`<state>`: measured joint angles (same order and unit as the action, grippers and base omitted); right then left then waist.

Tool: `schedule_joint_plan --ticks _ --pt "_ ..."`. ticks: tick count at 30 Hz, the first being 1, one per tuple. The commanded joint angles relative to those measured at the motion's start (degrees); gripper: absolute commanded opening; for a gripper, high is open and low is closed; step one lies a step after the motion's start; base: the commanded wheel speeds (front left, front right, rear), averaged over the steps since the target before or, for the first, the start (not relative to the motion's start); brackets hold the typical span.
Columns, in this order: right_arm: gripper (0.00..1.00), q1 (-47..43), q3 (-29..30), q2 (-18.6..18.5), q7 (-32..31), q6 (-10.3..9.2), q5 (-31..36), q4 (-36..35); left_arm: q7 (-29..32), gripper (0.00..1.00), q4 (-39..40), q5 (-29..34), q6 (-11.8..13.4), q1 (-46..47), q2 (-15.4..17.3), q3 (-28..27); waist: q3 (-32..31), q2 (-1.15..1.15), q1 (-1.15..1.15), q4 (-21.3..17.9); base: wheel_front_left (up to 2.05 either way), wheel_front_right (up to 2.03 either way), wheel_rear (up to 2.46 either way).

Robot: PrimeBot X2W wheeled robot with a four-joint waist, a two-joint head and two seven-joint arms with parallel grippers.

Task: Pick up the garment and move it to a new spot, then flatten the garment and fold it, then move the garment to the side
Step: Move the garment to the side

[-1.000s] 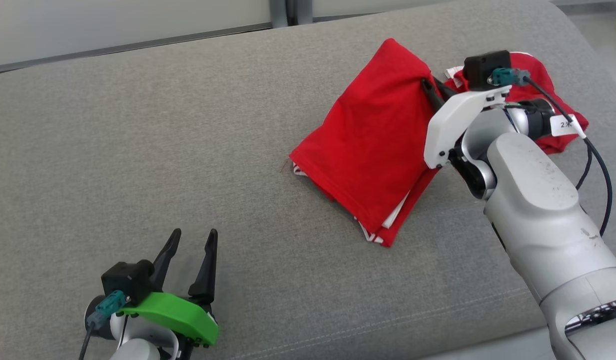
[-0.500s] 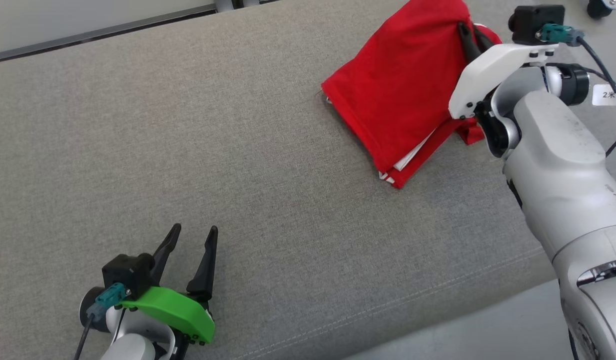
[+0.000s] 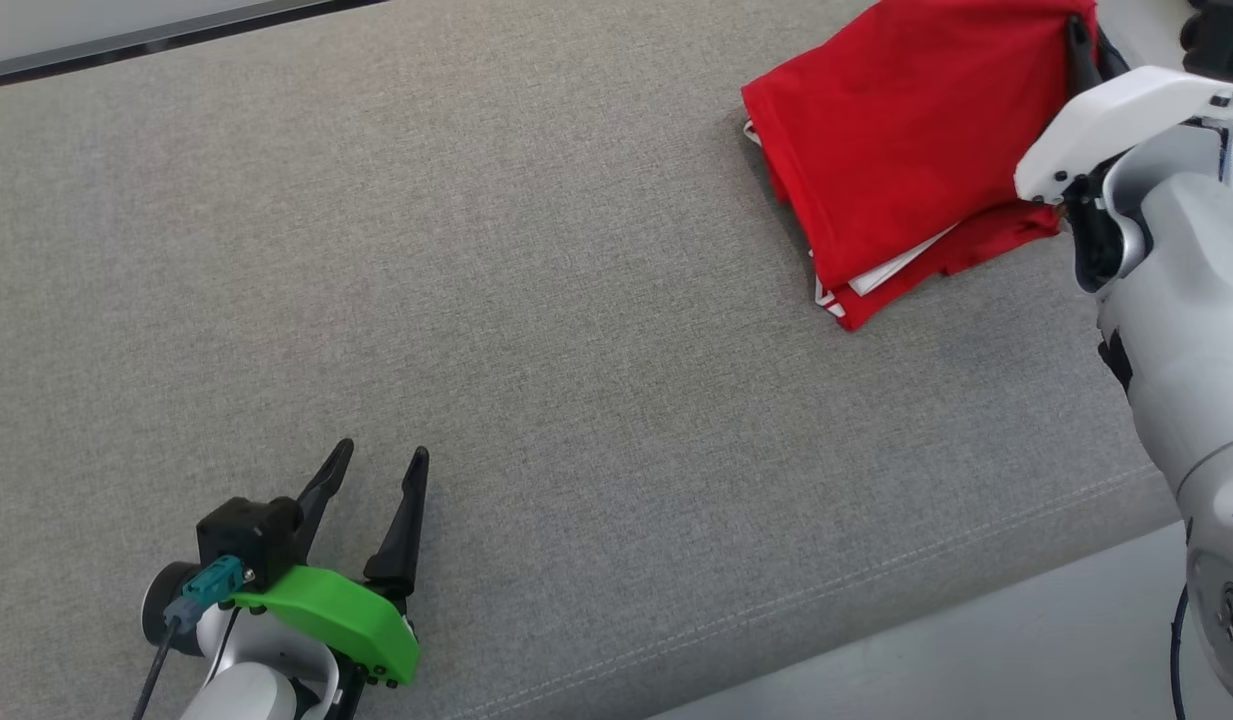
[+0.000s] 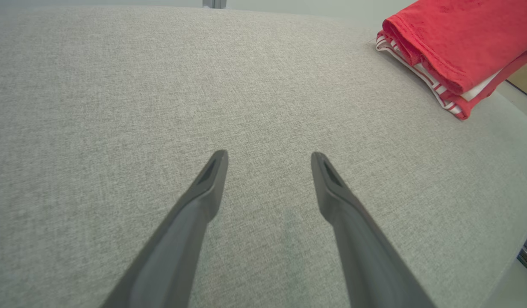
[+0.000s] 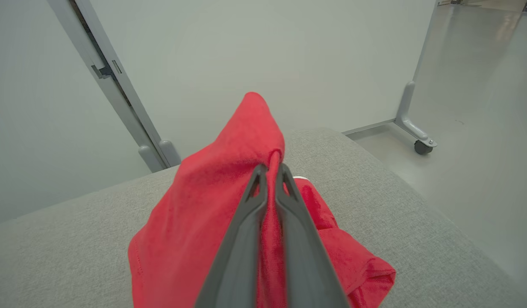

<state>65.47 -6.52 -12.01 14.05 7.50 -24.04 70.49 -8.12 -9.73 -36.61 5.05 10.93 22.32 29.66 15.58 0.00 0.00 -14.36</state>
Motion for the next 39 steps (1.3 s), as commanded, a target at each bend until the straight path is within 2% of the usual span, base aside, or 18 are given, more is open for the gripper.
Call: schedule_joint_plan --ticks 1,9,22,23,25,32,39 --pt "0.0 0.6 0.4 -0.5 0.5 -0.03 -0.2 0.3 0.0 1.0 0.2 0.4 0.2 -0.1 0.4 0.0 0.1 0.0 0.0 0.1 0.0 0.0 0.0" --pt "0.0 0.2 8.0 -2.8 1.1 -0.03 0.2 3.0 2.1 1.0 2.4 0.9 0.9 -0.3 2.1 0.6 1.6 0.0 0.0 1.2 0.0 0.0 0.0" --pt "0.0 -1.5 18.7 -7.5 1.2 -0.03 7.3 3.5 4.4 1.0 6.6 2.5 2.1 1.1 4.4 1.1 7.7 0.0 0.0 5.2 0.0 0.0 0.0" --pt "0.07 -1.6 19.5 -7.6 1.2 -0.03 8.1 3.5 4.4 1.0 6.7 2.5 2.2 1.2 4.5 1.0 8.1 0.0 0.0 5.5 0.0 0.0 0.0" --pt "1.0 -1.2 21.5 -7.9 1.2 -0.03 9.4 3.5 4.4 1.0 7.0 2.6 2.4 1.2 4.7 1.0 8.8 0.0 0.0 5.9 0.0 0.0 0.0" --pt "1.0 0.9 26.8 -8.2 1.1 -0.03 14.2 3.5 4.1 1.0 7.1 2.6 2.5 1.5 4.9 1.1 10.0 0.0 0.0 6.8 0.0 0.0 0.0" --pt "1.0 1.5 29.6 -6.2 1.1 -0.03 19.7 1.1 3.3 1.0 6.6 2.2 2.6 2.4 3.8 1.0 9.6 0.0 0.0 7.4 0.0 0.0 0.0"
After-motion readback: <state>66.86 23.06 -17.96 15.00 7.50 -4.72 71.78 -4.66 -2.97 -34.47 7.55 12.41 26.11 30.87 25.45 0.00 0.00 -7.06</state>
